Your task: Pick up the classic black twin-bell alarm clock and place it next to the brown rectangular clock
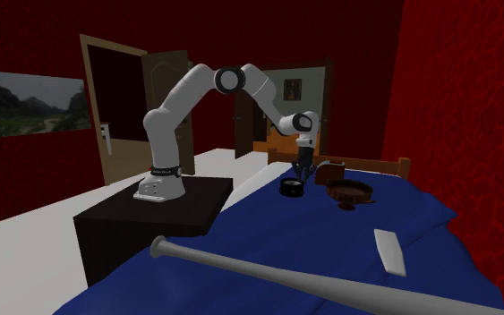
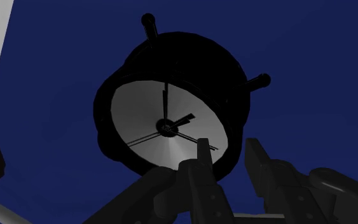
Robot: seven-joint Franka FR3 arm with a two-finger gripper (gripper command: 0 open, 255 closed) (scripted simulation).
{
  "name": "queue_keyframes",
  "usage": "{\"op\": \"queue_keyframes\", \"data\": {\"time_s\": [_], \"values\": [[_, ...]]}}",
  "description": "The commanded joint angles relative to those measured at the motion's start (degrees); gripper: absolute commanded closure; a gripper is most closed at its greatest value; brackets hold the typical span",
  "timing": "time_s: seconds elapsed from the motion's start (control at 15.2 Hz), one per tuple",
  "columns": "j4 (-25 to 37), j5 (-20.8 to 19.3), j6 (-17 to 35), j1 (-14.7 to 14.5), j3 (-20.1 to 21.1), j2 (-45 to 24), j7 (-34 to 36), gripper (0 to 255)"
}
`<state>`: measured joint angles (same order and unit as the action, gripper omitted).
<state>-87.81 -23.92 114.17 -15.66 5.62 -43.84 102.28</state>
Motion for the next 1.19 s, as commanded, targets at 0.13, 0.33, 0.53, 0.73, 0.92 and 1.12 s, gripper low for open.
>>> {"op": "queue_keyframes", "data": {"time_s": [0.13, 0.33, 0.53, 0.73, 0.92, 1.12], "values": [[0.0, -0.1, 0.2, 0.0, 0.0, -0.2, 0.1, 255], [0.0, -0.1, 0.2, 0.0, 0.0, -0.2, 0.1, 255], [0.0, -0.1, 0.2, 0.0, 0.0, -0.2, 0.1, 0], [0.0, -0.1, 0.2, 0.0, 0.0, -0.2, 0.1, 0], [3.0, 0.9, -4.5, -0.9, 0.6, 1.4, -0.6, 0], [4.0, 1.1, -5.7, -1.1, 0.8, 1.7, -0.7, 0]]}}
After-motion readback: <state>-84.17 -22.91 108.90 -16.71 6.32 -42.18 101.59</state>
